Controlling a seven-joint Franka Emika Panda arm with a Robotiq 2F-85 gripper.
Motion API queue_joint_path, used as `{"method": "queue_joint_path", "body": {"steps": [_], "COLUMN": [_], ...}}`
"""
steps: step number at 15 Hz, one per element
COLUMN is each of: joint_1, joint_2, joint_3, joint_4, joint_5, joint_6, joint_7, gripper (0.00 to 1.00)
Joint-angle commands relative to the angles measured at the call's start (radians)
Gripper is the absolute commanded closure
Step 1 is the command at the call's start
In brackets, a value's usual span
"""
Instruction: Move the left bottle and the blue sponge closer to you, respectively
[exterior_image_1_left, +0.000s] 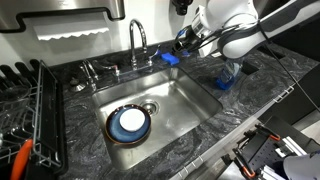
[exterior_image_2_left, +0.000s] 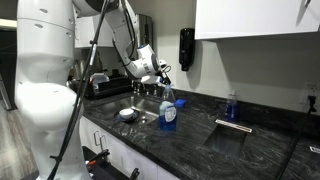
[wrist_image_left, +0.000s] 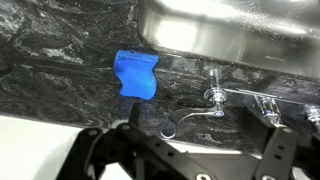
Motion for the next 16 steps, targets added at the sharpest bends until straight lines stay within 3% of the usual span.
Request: {"method": "queue_joint_path", "body": {"steps": [1,6,7,9,10,14,16], "joint_1": [-0.039,-0.101,-0.03,-0.064,-0.145,-0.223,-0.225], "joint_2": [0.077,0.178,0.191,0.24,0.269,0.36,0.391], "joint_3": [0.051,0.064,-0.016,0.003,0.075,0.157,0.162], "joint_4": [0.064,0.133,0.134,0.156,0.175,0.255,0.303], "joint_5": [0.07,0.133,0.247,0.335,0.29,0.277,0.26], "joint_6": [0.031,0.06,0.086,0.123,0.131,0.137,0.122], "joint_7": [-0.114,-0.233,-0.34,-0.443,-0.438,-0.554,-0.59], "gripper": [0.0,0.0,0.0,0.0,0.0,0.0,0.0]}}
